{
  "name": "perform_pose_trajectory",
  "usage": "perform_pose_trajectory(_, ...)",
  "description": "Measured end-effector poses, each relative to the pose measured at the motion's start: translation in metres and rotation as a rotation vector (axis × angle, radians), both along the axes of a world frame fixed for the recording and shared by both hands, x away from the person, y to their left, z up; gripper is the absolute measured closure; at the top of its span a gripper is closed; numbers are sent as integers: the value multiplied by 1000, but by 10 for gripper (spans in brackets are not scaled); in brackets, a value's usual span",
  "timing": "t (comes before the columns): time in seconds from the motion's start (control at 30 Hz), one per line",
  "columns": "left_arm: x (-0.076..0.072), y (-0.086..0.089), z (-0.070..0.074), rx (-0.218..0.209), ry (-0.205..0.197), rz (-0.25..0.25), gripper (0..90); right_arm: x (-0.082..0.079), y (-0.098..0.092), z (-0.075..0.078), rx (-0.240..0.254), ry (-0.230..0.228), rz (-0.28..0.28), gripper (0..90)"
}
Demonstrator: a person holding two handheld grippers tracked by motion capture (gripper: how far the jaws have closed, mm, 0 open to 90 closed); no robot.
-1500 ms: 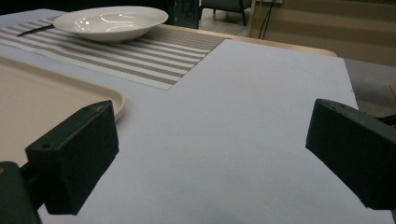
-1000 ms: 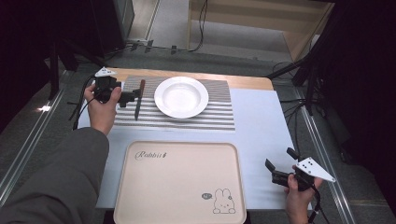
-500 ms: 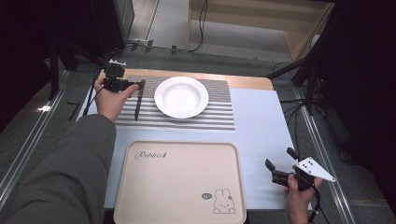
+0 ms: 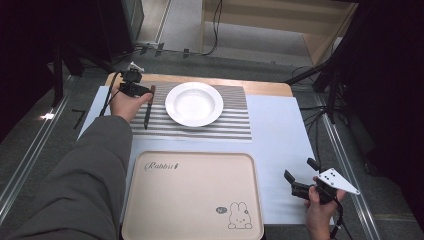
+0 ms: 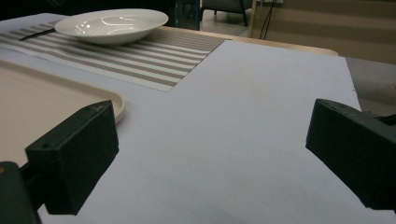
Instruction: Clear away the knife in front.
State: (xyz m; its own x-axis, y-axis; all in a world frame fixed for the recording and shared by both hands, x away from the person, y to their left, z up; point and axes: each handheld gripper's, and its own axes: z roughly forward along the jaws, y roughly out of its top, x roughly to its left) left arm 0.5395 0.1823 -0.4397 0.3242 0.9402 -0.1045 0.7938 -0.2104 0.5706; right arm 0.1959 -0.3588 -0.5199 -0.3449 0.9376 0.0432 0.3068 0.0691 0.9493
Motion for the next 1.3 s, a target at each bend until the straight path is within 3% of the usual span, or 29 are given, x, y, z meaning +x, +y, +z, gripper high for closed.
perform_pose_trajectory(0.2,5,-4,-13,24,24,17,658,0,-1,0,10,0,-4,9)
perform_pose_trajectory(0.43,8,-6,-23,56,35,29,676,0,-1,0,13,0,-5,9)
perform_pose_trajectory(0.63,11,-6,-29,25,47,56,676,1,-2,0,14,0,-9,9)
perform_pose_trajectory(0.8,12,-9,-34,54,54,74,710,1,-2,0,15,1,-12,9)
perform_pose_trajectory(0.83,12,-9,-37,60,73,85,715,1,-2,0,16,2,-14,9)
perform_pose_trajectory(0.93,12,-9,-37,60,71,104,728,1,-2,0,12,1,-13,9)
perform_pose_trajectory(1.17,8,-12,-39,99,42,91,757,1,-2,-1,17,1,-13,9)
perform_pose_trajectory(1.3,8,-11,-39,93,48,89,761,1,-2,-1,14,2,-12,9)
